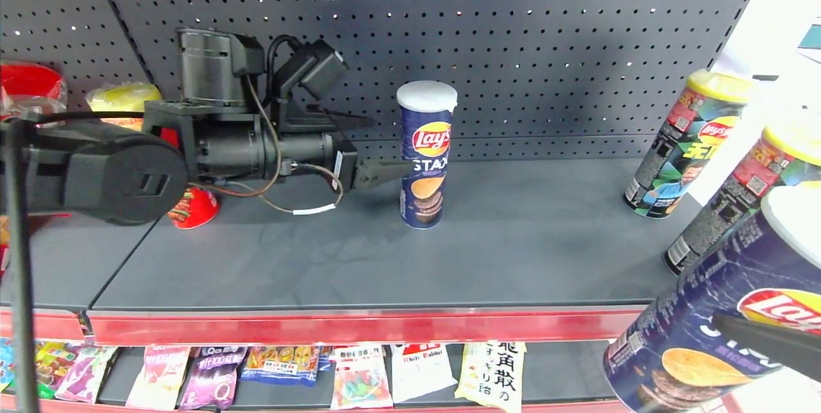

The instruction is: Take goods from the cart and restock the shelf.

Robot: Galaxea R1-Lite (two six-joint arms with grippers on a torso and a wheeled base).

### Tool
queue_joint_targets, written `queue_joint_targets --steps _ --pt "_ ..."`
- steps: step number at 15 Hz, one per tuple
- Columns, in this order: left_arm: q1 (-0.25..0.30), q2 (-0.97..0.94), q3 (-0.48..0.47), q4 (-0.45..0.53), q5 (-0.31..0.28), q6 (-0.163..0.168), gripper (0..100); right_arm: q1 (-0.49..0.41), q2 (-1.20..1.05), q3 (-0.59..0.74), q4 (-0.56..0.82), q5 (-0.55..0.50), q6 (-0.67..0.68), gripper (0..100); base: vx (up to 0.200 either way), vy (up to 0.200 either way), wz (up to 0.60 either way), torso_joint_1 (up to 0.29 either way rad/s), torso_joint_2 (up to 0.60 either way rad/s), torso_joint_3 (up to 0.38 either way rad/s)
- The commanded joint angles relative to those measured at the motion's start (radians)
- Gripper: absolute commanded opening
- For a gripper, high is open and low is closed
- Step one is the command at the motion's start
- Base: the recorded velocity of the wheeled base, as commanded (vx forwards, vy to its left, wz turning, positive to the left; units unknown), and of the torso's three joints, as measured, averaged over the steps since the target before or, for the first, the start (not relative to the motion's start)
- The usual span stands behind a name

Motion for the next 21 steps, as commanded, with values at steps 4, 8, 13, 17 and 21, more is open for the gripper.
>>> queue_joint_targets --steps 4,8,13,17,21 --pt "-0.011 0.13 -0.147 0.001 0.002 -0.001 100 0.001 -0.013 0.006 0.001 -0.001 0.008 0 0.0 0.0 0.0 0.0 0.0 0.0" --pt "-0.056 0.139 -0.155 0.0 0.007 -0.063 100 0.001 -0.017 0.004 0.001 -0.001 0.019 0 0.0 0.0 0.0 0.0 0.0 0.0" --pt "-0.063 0.21 -0.232 0.0 0.011 -0.064 100 0.001 -0.016 0.004 0.001 0.0 0.019 0 0.0 0.0 0.0 0.0 0.0 0.0" --pt "-0.071 0.291 -0.334 -0.002 0.011 -0.064 0 0.001 -0.016 0.003 0.001 0.0 0.021 0 0.0 0.0 0.0 0.0 0.0 0.0" --pt "-0.073 0.291 -0.324 -0.002 0.001 -0.061 0 0.001 -0.014 0.006 0.001 0.0 0.024 0 0.0 0.0 0.0 0.0 0.0 0.0"
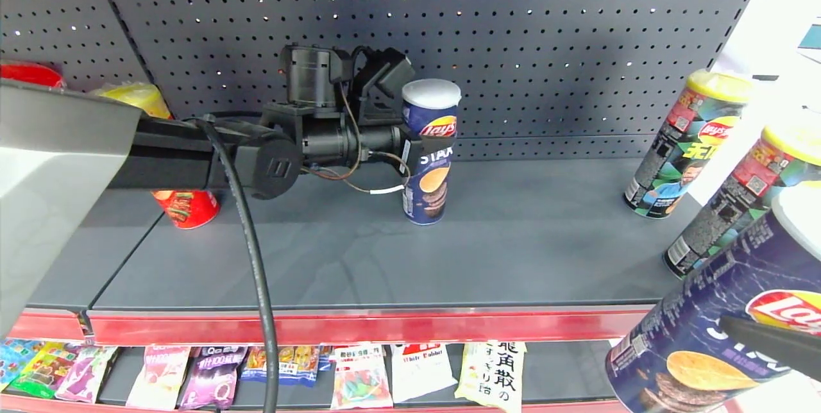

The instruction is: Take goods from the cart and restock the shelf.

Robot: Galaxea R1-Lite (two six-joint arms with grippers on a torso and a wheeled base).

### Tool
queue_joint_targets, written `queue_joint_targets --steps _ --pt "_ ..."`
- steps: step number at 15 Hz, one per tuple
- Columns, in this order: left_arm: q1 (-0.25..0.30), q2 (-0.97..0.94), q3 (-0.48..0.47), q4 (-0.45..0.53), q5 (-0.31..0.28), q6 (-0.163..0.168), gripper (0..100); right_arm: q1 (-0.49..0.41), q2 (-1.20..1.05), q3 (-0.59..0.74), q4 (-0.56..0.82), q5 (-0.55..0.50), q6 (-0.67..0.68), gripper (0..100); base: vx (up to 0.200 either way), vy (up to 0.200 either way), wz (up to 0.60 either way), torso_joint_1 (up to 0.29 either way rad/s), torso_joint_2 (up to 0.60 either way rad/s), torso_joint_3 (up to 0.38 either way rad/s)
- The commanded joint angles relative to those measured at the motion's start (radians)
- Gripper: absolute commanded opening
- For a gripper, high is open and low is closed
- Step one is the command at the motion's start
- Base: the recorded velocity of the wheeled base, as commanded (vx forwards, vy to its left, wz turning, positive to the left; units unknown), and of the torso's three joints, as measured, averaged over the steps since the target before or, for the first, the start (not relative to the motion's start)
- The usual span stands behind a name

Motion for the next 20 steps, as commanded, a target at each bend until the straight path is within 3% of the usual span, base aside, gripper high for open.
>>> queue_joint_targets --steps 1,5,6,8,12,17,20 --pt "0.001 -0.005 0.009 0.004 0.0 0.001 0 0.001 0.002 0.002 0.0 0.0 0.002 0 0.0 0.0 0.0 0.0 0.0 0.0" --pt "0.004 -0.122 0.101 0.007 -0.092 0.001 0 0.001 0.001 -0.001 -0.002 0.0 0.005 0 0.0 0.0 0.0 0.0 0.0 0.0" --pt "0.004 -0.122 0.101 0.007 -0.092 0.001 0 0.001 0.001 -0.001 -0.002 0.0 0.005 0 0.0 0.0 0.0 0.0 0.0 0.0" --pt "-0.005 -0.201 0.227 0.004 -0.186 0.055 0 0.001 0.001 -0.001 0.0 0.0 0.007 0 0.0 0.0 0.0 0.0 0.0 0.0" --pt "-0.007 -0.215 0.318 0.004 -0.249 0.17 0 0.004 0.001 -0.014 -0.002 0.002 0.007 0 0.0 0.0 0.0 0.0 0.0 0.0" --pt "-0.008 -0.217 0.318 0.007 -0.31 0.164 0 0.004 0.001 -0.017 0.0 0.002 0.007 0 0.0 0.0 0.0 0.0 0.0 0.0" --pt "-0.008 -0.22 0.331 0.008 -0.341 0.134 0 0.004 0.001 -0.02 0.0 0.002 0.007 0 0.0 0.0 0.0 0.0 0.0 0.0"
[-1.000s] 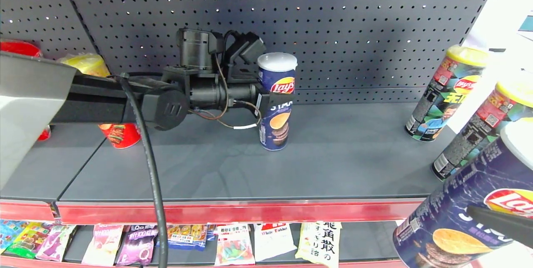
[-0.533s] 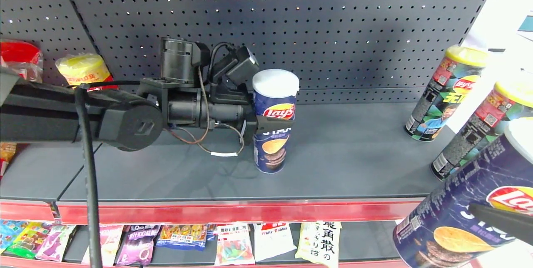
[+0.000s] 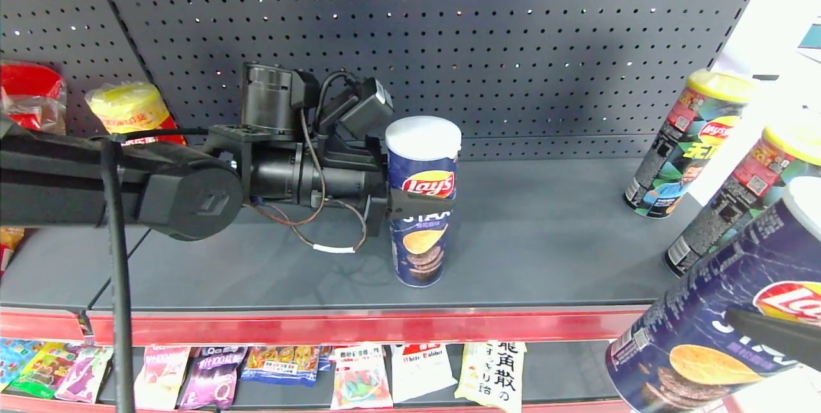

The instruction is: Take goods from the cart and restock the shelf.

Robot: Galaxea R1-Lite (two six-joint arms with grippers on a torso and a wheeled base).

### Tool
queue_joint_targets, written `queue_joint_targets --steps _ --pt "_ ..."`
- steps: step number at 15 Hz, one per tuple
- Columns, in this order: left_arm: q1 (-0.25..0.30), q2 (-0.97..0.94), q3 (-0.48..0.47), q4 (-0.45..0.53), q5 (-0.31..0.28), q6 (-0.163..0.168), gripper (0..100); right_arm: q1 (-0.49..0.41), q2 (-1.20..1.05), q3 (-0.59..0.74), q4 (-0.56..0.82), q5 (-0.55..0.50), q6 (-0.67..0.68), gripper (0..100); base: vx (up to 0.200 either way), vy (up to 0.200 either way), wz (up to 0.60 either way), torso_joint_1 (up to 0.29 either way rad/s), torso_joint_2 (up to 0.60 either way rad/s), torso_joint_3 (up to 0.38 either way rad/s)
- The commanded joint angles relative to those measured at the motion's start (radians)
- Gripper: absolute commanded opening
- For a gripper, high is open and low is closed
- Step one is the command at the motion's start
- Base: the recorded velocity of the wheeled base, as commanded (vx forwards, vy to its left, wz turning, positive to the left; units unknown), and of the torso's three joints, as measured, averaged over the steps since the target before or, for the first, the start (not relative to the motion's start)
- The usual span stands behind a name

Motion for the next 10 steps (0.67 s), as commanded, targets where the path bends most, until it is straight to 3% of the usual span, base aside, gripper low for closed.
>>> queue_joint_targets --steps 1,6,10 --pt "-0.001 -0.011 0.018 0.0 -0.009 -0.004 0 0.0 0.003 -0.001 -0.001 0.001 0.0 0 0.0 0.0 0.0 0.0 0.0 0.0" --pt "-0.001 -0.043 0.07 0.004 -0.035 -0.012 0 0.0 0.01 -0.002 -0.001 0.001 0.0 0 0.0 0.0 0.0 0.0 0.0 0.0" --pt "-0.004 -0.06 0.073 0.001 -0.035 -0.052 0 0.0 0.01 -0.002 -0.001 0.001 0.0 0 0.0 0.0 0.0 0.0 0.0 0.0"
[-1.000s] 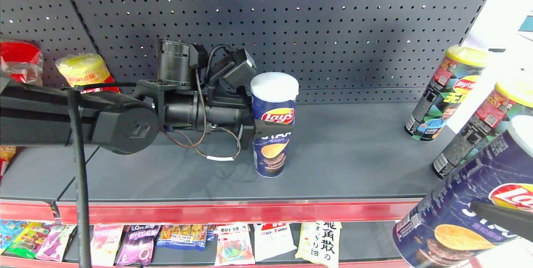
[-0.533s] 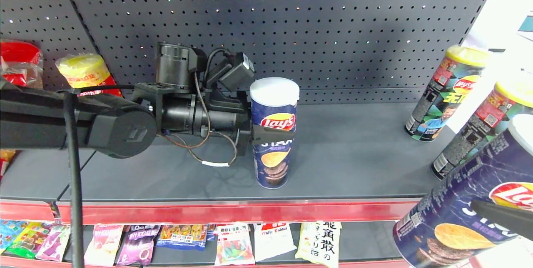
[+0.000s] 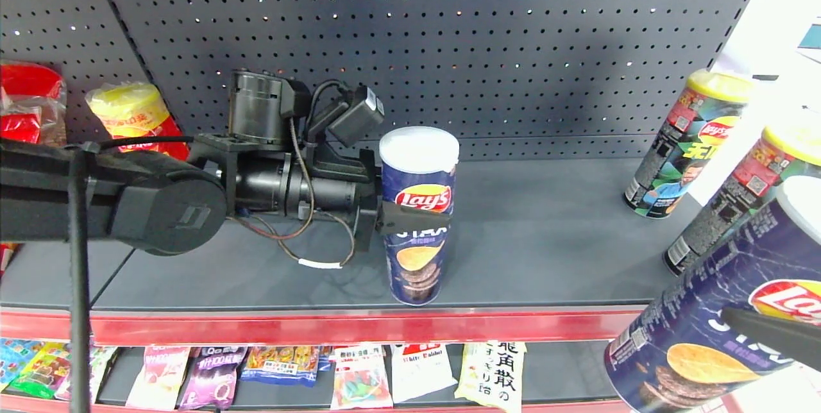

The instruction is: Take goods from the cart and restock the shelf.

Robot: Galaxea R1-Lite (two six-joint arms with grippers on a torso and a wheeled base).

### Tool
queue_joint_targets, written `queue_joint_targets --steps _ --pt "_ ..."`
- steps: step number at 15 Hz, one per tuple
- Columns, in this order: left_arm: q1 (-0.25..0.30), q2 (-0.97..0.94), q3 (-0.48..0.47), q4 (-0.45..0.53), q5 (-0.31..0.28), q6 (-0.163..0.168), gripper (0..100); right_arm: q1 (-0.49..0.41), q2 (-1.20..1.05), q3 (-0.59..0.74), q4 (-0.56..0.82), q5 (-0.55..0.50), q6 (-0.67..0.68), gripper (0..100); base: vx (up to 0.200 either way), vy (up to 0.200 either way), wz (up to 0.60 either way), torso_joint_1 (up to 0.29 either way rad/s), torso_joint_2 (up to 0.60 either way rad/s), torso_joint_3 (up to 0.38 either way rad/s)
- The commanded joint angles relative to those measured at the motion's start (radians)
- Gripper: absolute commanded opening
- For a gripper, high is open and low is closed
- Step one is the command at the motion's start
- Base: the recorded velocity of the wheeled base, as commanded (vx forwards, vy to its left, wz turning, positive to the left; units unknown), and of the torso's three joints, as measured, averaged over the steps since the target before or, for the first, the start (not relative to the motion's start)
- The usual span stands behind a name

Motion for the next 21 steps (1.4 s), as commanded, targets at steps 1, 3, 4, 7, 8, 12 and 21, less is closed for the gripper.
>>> queue_joint_targets --steps 1,3,4,7,8,12,21 --pt "0.0 -0.015 0.015 -0.003 0.001 0.0 0 0.0 0.003 0.0 0.0 0.001 0.0 0 0.0 0.0 0.0 0.0 0.0 0.0" --pt "0.0 -0.028 0.062 -0.006 0.001 0.003 0 0.0 0.003 -0.005 -0.001 0.001 0.0 0 0.0 0.0 0.0 0.0 0.0 0.0" --pt "0.0 -0.028 0.067 -0.008 0.001 0.005 0 0.0 0.003 -0.005 -0.001 0.001 0.0 0 0.0 0.0 0.0 0.0 0.0 0.0" --pt "0.001 -0.022 0.065 -0.009 0.002 0.005 0 0.0 0.002 -0.006 0.0 0.001 -0.002 0 0.0 0.0 0.0 0.0 0.0 0.0" --pt "0.003 -0.021 0.065 -0.009 0.004 0.005 0 0.0 0.002 -0.006 -0.001 0.001 -0.002 0 0.0 0.0 0.0 0.0 0.0 0.0" --pt "0.004 -0.021 0.07 -0.009 0.013 0.005 0 0.0 0.002 -0.008 0.0 -0.001 -0.002 0 0.0 0.0 0.0 0.0 0.0 0.0" --pt "0.07 -0.197 0.298 -0.009 0.048 0.003 100 0.063 0.301 -0.259 -0.003 -0.003 -0.003 0 0.0 0.0 0.0 0.0 0.0 0.0"
